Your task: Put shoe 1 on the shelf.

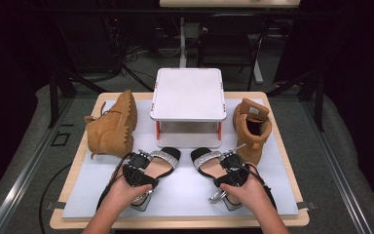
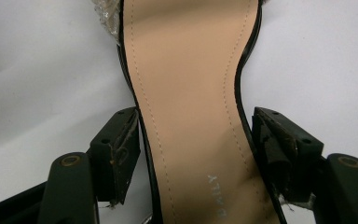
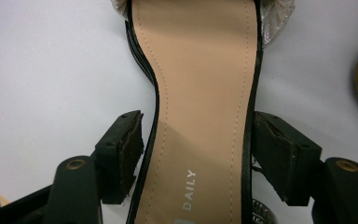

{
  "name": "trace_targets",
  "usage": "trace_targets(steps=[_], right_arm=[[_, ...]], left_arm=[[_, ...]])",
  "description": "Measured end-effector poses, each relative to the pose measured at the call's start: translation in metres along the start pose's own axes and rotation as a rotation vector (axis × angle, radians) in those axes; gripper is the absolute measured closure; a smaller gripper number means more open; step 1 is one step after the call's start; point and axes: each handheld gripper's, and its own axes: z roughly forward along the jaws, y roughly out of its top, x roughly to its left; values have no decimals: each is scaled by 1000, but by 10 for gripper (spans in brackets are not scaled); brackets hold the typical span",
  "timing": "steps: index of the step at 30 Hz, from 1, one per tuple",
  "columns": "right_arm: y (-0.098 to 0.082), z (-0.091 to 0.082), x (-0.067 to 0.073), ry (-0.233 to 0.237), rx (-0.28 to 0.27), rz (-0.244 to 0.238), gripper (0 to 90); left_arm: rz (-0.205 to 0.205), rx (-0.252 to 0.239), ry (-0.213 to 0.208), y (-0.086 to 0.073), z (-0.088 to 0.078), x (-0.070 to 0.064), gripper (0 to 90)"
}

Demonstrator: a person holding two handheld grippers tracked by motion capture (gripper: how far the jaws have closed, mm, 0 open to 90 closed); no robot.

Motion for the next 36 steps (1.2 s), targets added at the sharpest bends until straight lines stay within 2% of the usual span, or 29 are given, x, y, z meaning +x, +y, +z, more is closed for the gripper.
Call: trace_targets(steps=[1, 3, 9, 16, 22, 27, 36], right_arm=[[0, 0, 0, -5, 4, -8, 341], [-1, 1, 0, -1, 1, 8, 345], [-1, 5, -2, 10, 54, -4, 353], [0, 5, -3, 21, 68, 16, 374], [0, 7, -2, 25, 66, 50, 383], [-4, 6, -2, 22, 36, 51, 386], [-7, 7, -2, 20, 10, 61, 390]], left_arm=[[0, 7, 1, 0, 0, 0, 334], [2, 21, -2, 1, 0, 0, 334], [-1, 66, 11, 5, 4, -2, 335], [-2, 120, 13, 10, 5, -3, 347], [-19, 97, -9, 8, 6, 0, 358], [-44, 15, -25, -1, 6, 2, 359], [-57, -4, 3, -3, 5, -1, 373]])
